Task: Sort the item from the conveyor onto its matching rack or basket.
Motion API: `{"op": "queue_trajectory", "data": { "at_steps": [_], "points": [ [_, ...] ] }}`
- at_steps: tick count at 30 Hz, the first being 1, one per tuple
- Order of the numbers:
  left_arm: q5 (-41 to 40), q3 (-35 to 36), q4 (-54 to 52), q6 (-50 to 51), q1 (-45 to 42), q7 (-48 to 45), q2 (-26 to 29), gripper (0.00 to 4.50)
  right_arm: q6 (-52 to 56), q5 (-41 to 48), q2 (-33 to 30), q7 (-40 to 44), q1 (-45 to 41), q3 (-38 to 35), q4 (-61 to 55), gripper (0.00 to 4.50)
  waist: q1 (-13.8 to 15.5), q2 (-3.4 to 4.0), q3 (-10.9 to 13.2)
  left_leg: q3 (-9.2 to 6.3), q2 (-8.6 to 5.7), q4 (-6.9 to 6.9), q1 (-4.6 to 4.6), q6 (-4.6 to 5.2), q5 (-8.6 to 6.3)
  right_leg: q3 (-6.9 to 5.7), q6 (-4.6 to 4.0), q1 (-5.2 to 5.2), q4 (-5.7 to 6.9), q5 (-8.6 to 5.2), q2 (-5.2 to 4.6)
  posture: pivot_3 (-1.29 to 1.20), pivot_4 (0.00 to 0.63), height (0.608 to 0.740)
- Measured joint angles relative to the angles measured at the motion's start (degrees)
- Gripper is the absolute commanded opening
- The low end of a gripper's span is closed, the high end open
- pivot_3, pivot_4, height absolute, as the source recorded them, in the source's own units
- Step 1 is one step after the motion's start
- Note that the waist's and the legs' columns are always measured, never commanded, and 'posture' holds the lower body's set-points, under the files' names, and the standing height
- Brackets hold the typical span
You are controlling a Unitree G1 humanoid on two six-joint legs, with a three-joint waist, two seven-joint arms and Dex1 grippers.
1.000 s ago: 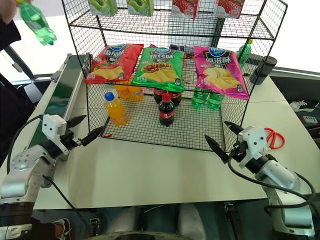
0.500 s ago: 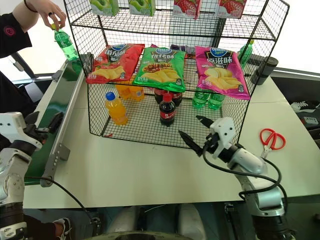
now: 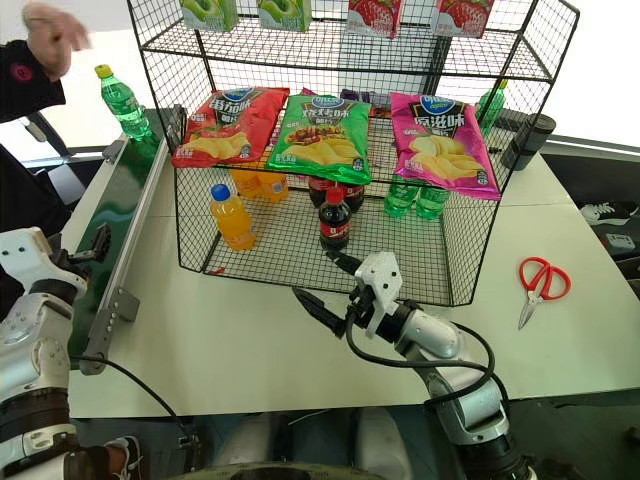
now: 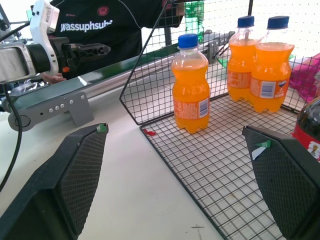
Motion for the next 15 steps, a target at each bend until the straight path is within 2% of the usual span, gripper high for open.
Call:
{"op": "queue_trajectory", "data": {
  "at_steps": [15],
  "points": [
    [4.1, 0.0, 3.6, -8.9, -0.3, 7.3, -2.8, 4.50, -4.6, -0.1, 1.5, 4.5, 1.0, 1.6, 5.0, 4.48, 0.0, -0.02, 0.0, 0.01, -0.03, -0.03, 0.00, 0.00, 0.00, -0.01, 0.01, -0.01, 0.00, 0.00, -0.07, 0.00, 0.150, 0.740]
  ]
}}
